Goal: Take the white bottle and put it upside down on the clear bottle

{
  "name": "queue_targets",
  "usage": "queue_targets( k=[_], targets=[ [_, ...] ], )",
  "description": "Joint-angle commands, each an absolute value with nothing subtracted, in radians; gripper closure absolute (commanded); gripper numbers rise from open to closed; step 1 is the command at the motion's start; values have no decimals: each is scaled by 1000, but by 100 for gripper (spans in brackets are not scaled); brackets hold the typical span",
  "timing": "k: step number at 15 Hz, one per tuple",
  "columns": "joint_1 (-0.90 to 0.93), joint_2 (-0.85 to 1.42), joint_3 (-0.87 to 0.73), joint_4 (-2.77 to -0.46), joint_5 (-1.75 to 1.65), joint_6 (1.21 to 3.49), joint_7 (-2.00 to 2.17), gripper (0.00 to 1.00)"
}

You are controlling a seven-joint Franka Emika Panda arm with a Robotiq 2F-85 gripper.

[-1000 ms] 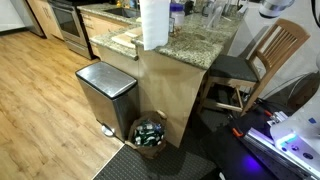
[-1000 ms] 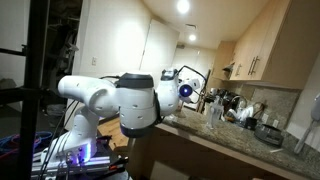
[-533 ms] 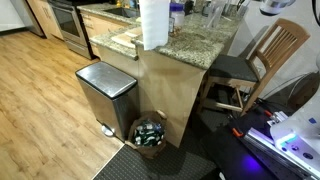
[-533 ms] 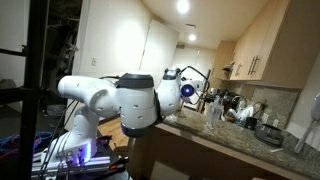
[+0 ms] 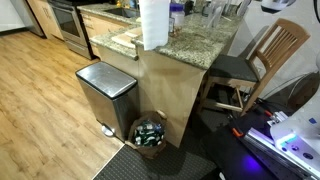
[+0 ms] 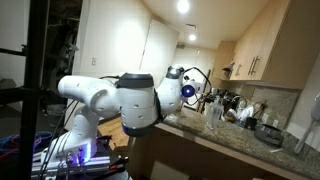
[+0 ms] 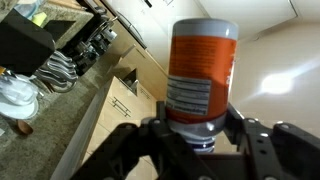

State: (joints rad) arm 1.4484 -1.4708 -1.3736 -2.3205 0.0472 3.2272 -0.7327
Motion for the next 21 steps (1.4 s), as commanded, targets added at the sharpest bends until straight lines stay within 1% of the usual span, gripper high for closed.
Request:
queue_targets(
  k=[1,6,10,11,15,16,21],
  targets=[
    [1459,-1471,-1366,-2308,75,3260,-708,75],
    [1484,-1471,-1325,-2161,313,3196,-611,75],
    [1487,-1471,-1371,-2146,571,3227,-646,75],
    [1479,-1471,-1354,-2151,480,3219,-628,50],
    [1486,-1472,-1380,-2151,539,3220,-635,50],
    [1486,-1472,-1380,-2151,539,3220,-635,75],
    [1481,-1472,-1388,-2121,782,3191,-540,75]
  ],
)
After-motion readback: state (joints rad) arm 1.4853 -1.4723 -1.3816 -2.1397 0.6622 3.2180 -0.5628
